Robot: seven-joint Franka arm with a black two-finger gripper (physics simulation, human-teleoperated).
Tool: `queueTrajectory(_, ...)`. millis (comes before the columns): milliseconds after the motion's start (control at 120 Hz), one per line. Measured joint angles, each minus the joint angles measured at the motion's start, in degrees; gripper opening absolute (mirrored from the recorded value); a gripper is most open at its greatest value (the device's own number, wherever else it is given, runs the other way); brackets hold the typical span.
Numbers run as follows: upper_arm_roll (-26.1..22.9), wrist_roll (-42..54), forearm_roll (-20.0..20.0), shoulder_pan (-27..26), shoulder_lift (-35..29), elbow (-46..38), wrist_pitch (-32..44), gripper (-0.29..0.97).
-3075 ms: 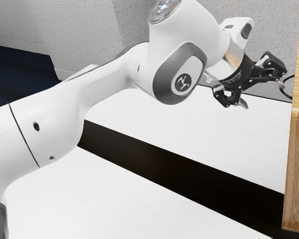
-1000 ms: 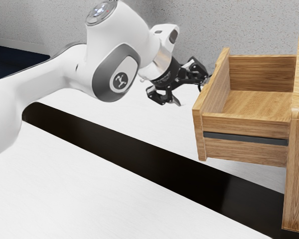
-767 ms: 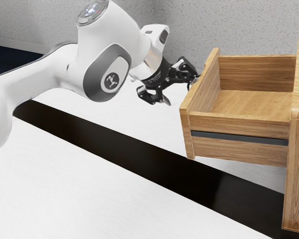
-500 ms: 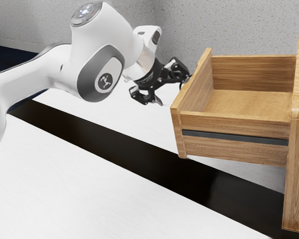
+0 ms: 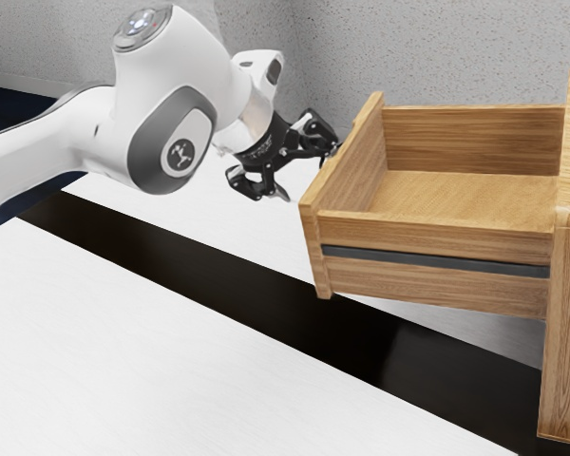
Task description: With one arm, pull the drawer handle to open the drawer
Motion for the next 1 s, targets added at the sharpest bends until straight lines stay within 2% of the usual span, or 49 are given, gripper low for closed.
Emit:
queueTrajectory(192,0.75,0.10,-0.32,-0.30,-1.02,-0.54,0.03,0.45)
queueTrajectory(517,-0.09,0.81,2.07,-1.73,-6.67,-1.00,-0.91,0.46)
queueTrajectory(575,0.68,-0.71,2.38,-2.92,-7.52,5.60,-6.34,0.50)
queueTrajectory(683,5.72,-7.11,1.30,-6.22,-10.78,13.53,-22.48,0.57)
queueTrajectory(733,7.76,-10.22,1.15,-6.89,-13.09,13.35,-29.46,0.59)
queueTrajectory(825,8.70,-15.19,0.58,-6.45,-15.16,10.31,-38.52,0.62)
queueTrajectory(1000,8.37,-22.78,-1.15,-6.17,-16.48,5.57,-47.52,0.66)
